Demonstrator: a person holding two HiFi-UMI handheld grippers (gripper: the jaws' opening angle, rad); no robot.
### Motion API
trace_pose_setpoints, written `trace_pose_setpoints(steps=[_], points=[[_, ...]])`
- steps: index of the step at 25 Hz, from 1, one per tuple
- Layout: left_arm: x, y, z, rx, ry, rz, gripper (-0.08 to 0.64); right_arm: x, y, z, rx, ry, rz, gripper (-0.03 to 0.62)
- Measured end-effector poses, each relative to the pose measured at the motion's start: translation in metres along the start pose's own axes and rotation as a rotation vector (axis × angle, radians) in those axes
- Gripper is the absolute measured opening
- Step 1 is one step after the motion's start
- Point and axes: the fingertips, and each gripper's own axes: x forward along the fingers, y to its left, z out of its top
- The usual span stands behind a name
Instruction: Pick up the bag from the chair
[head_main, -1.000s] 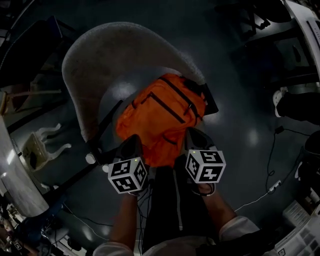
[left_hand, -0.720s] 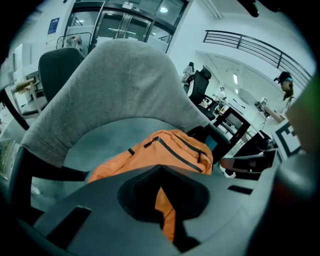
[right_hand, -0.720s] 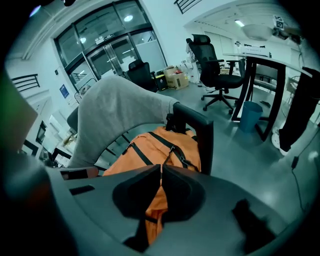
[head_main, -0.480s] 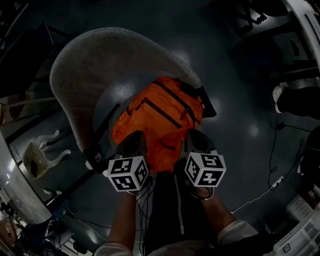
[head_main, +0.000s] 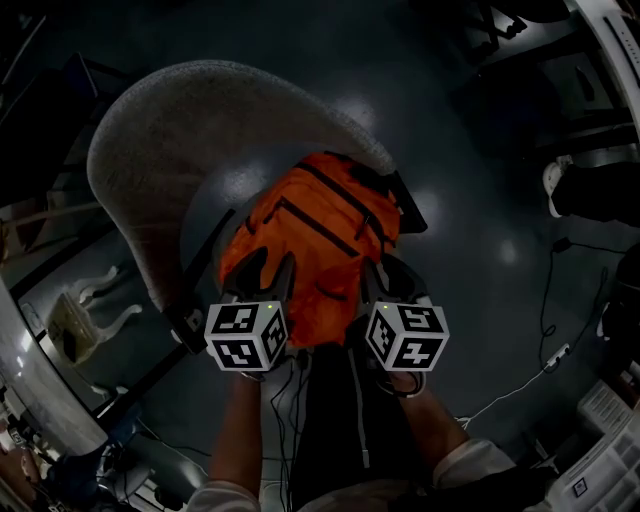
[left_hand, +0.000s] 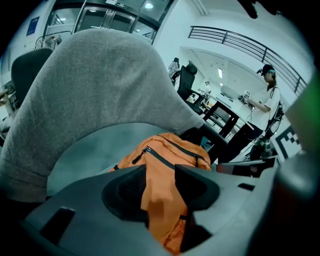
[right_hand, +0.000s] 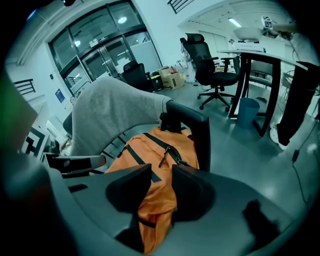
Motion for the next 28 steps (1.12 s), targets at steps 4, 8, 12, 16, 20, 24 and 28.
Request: trace_pose_setpoints(steps=[4, 8, 12, 16, 20, 24, 28], points=[[0.006, 0.002, 0.007, 0.043, 0.011, -0.025, 0.219, 0.001, -0.004, 0.001, 0.021, -0.01, -0.031, 0.149], [0.017, 0.005, 0.022, 0.124, 0.032, -0.043, 0.233, 0.004, -0.009, -0.003, 0.061, -0.007, -0.048, 0.152], [0.029, 0.01, 0.037, 0.175, 0.036, -0.044, 0.238, 0.008, -0.013, -0.007, 0.09, -0.002, -0.069, 0.152], [0.042, 0.011, 0.042, 0.234, 0.061, -0.046, 0.25, 0.013, -0.017, -0.009, 0.117, 0.006, -0.088, 0.152], [0.054, 0.014, 0.044, 0.26, 0.078, -0.048, 0.252, 0.02, -0.02, -0.013, 0.132, 0.022, -0.099, 0.152], [0.065, 0.019, 0.048, 0.263, 0.099, -0.048, 0.252, 0.025, -0.022, -0.014, 0.148, 0.031, -0.113, 0.152], [0.08, 0.023, 0.05, 0.268, 0.132, -0.052, 0.253, 0.03, -0.028, -0.015, 0.151, 0.036, -0.134, 0.152]])
